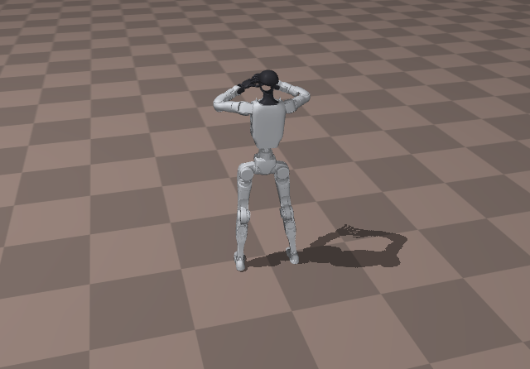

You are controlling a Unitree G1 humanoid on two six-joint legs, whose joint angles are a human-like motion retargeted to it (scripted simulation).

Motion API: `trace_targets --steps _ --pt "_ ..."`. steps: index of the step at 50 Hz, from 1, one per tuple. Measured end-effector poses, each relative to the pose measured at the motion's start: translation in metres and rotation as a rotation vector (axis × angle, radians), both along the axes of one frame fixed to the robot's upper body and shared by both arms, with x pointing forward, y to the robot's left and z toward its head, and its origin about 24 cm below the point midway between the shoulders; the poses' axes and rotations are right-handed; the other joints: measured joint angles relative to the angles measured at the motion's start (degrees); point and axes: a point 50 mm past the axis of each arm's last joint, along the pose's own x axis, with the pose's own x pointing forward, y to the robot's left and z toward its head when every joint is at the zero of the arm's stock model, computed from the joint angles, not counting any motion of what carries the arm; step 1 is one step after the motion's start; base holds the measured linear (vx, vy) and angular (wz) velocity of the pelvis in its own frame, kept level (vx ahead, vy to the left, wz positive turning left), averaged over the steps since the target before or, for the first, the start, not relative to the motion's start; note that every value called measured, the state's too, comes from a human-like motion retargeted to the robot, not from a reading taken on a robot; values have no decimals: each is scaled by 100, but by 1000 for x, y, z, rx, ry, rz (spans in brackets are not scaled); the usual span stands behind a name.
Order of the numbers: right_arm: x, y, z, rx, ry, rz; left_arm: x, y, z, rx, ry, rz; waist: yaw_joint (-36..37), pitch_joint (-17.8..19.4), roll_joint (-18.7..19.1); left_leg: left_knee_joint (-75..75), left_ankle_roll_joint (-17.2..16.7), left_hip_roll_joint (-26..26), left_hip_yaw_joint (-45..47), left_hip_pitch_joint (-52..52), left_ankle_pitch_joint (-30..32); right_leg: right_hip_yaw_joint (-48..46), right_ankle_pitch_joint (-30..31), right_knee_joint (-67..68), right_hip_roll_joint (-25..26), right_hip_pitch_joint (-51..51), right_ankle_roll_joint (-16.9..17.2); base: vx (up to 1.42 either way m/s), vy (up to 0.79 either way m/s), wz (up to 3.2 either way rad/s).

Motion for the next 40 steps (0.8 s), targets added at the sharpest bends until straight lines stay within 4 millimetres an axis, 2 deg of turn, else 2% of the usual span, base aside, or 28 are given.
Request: trace_targets --steps 4,8,10,11,12,13,15,16,18,20,21,23,25,28,30,31,33,34,36,37,38,40 --pt "21 13 -17 155 182 21 28 -21 -45 -144 241 15 41 74 -12 -8 28 -8 38 101 -18 45 -31 21 -6 67 -38 0 0 0" --pt "50 1 -50 379 374 -67 47 -27 -108 -408 543 111 56 196 -3 -38 53 -11 69 215 -23 73 -54 36 -10 144 -69 0 0 0" --pt "66 -13 -78 508 468 -165 49 -27 -147 -566 723 187 46 256 -11 -59 66 -11 75 261 -18 75 -62 39 -12 177 -82 0 0 0" --pt "79 -18 -94 490 511 -264 53 -21 -155 -837 877 205 48 348 22 -77 -7 8 101 280 11 128 -51 37 19 167 -14 1 1 -22" --pt "88 -24 -115 494 565 -354 54 -15 -172 -1053 1021 252 39 383 44 -104 -51 22 120 302 37 161 -35 15 40 173 29 2 1 -22" --pt "90 -30 -146 544 642 -430 48 -13 -201 -1152 1144 326 10 304 42 -148 -39 26 124 332 55 155 -10 -49 43 210 19 0 0 0" --pt "97 -45 -187 635 749 -586 48 -11 -233 -1340 1328 450 -66 444 37 -129 -16 24 112 331 51 140 -63 33 38 187 4 0 0 0" --pt "96 -53 -215 666 818 -676 45 -10 -249 -1426 1410 513 -107 446 38 -142 -8 25 109 338 57 130 -71 34 37 191 -1 0 0 0" --pt "84 -70 -272 697 952 -880 40 -5 -273 -1580 1534 627 -185 428 44 -173 8 27 103 347 72 110 -85 34 33 192 -8 0 0 0" --pt "58 -92 -331 670 1073 -1119 41 4 -281 -1692 1581 700 -241 375 59 -206 27 28 100 350 89 91 -95 25 30 188 -15 0 0 0" --pt "40 -105 -360 634 1128 -1252 47 11 -275 -1724 1568 705 -252 348 70 -223 39 29 98 353 98 83 -101 23 28 186 -19 0 0 0" --pt "-7 -134 -410 537 1243 -1519 64 27 -251 -1755 1505 679 -251 297 91 -256 63 30 96 362 116 68 -115 21 25 184 -27 0 0 0" --pt "-73 -161 -450 432 1409 -1768 84 46 -211 -1680 1398 585 -238 140 105 -14 240 21 132 207 -85 20 -270 304 12 0 -12 0 0 0" --pt "-161 -187 -477 333 1645 -2008 114 74 -97 -1625 1134 408 -132 246 107 -312 83 33 93 350 159 36 -140 24 19 149 1 0 0 0" --pt "-223 -194 -483 271 1791 -2088 113 90 -9 -1568 905 275 -101 245 120 -358 55 39 99 332 196 17 -127 3 18 123 47 0 0 0" --pt "-253 -196 -483 223 1855 -2105 104 97 37 -1559 773 201 -103 235 132 -377 36 44 103 307 215 8 -115 -9 19 96 75 0 0 0" --pt "-313 -198 -476 101 1992 -2130 71 108 125 -1543 504 39 -126 203 164 -412 -9 56 113 246 254 -8 -86 -35 25 30 133 0 0 0" --pt "-342 -199 -470 26 2066 -2141 47 111 165 -1531 370 -52 -150 179 185 -429 -36 64 121 208 271 -14 -69 -49 30 -9 163 0 0 0" --pt "-396 -201 -452 -143 2229 -2157 -13 110 235 -1477 101 -233 -220 122 231 -454 -82 83 138 128 299 -17 -39 -71 45 -96 207 0 0 0" --pt "-420 -202 -442 227 -2270 2110 -47 105 264 -1431 -25 -318 -257 92 249 -463 -112 103 150 85 308 -15 -25 -82 65 -142 219 0 0 0" --pt "-440 -201 -432 299 -2257 2003 -81 96 288 -1372 -133 -400 -283 63 260 -470 -165 142 166 37 311 -11 -4 -97 106 -193 222 3 -6 -9" --pt "-468 -201 -416 339 -2222 1906 -159 81 324 -1291 -401 -577 -325 4 288 -496 -277 243 221 -34 308 15 40 -130 215 -288 223 3 -8 -17"
